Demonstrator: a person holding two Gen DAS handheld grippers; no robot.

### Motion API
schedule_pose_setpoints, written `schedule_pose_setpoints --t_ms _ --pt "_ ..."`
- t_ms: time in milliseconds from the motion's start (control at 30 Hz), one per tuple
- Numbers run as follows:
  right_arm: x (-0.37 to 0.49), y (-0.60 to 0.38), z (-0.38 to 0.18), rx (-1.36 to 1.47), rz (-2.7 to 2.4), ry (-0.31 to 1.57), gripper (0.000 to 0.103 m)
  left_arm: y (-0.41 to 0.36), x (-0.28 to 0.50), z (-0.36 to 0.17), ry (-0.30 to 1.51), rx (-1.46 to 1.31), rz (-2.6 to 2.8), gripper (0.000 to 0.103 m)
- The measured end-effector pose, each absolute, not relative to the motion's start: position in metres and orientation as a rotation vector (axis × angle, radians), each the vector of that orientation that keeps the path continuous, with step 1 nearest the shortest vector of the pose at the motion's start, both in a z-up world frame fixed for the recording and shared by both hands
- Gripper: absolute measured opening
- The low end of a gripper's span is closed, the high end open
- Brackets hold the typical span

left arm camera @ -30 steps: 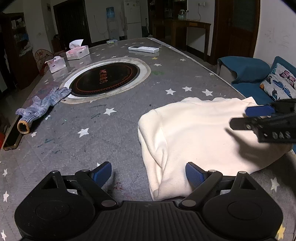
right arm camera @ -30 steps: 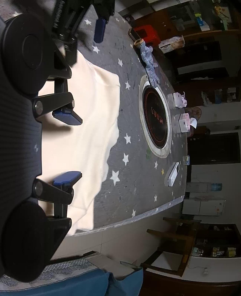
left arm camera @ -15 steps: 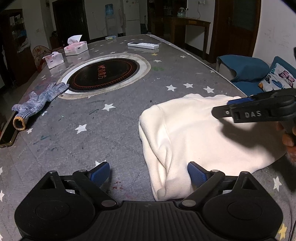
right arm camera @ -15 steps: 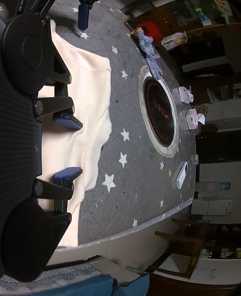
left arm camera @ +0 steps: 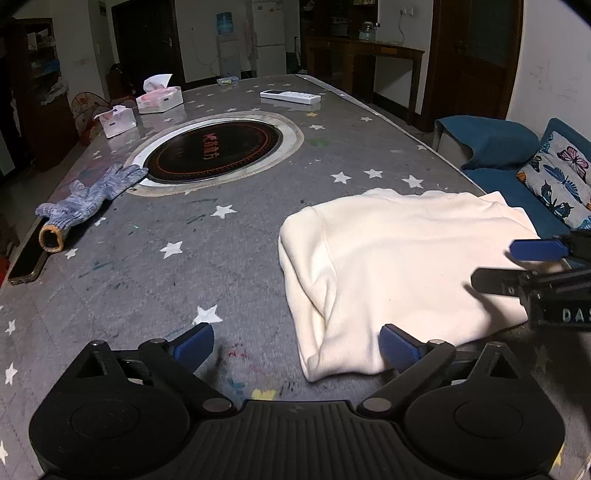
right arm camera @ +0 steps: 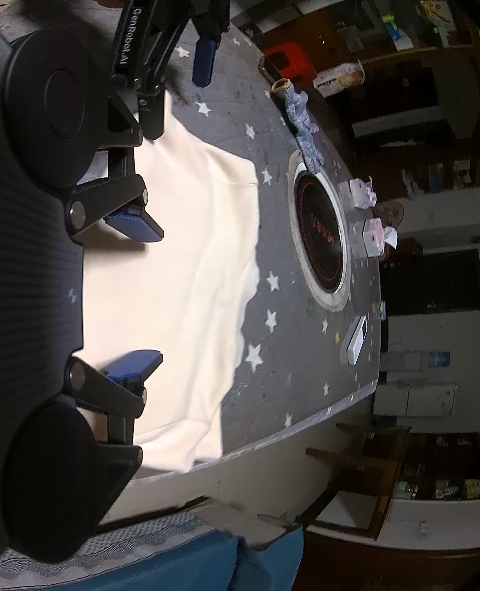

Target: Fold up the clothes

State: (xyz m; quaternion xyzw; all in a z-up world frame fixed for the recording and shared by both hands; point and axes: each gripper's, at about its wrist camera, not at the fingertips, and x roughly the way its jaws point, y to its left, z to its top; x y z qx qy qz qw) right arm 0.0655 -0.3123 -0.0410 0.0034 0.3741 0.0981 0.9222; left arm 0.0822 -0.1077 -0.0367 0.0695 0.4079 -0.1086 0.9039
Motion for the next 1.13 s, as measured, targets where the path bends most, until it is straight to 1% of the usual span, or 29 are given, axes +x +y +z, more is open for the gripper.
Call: schedule_pose_setpoints --t_ms 33,100,167,333,433,667,1133 --pt "0.062 -0.312 -0.041 0.007 0.194 0.766 0.079 -0.108 0.08 -0.036 0.841 0.143 -0.223 0.1" --pt "0.055 -0.31 -0.04 0.0 0.183 0.753 0.08 -0.108 0.075 -0.034 0.837 0.14 -0.221 0.101" --pt "0.046 -0.309 -0.039 -0.001 0.175 0.736 0.087 -0.108 0.07 -0.033 0.834 0.138 -0.223 0.102" --pt "0.027 -0.306 -0.036 0.03 0.162 0.715 0.091 -0.108 0.059 -0.031 0.828 0.128 -0.226 0.102" --pt "0.016 -0.306 -0.037 0.046 0.141 0.705 0.097 -0.107 0.052 -0.029 0.822 0.123 -0.225 0.102" --pt "-0.004 -0.307 -0.04 0.083 0.127 0.707 0.099 -0.104 0.035 -0.025 0.802 0.115 -0.224 0.102" --pt "-0.026 -0.3 -0.042 0.083 0.112 0.709 0.1 -0.097 0.01 -0.019 0.777 0.106 -0.219 0.103"
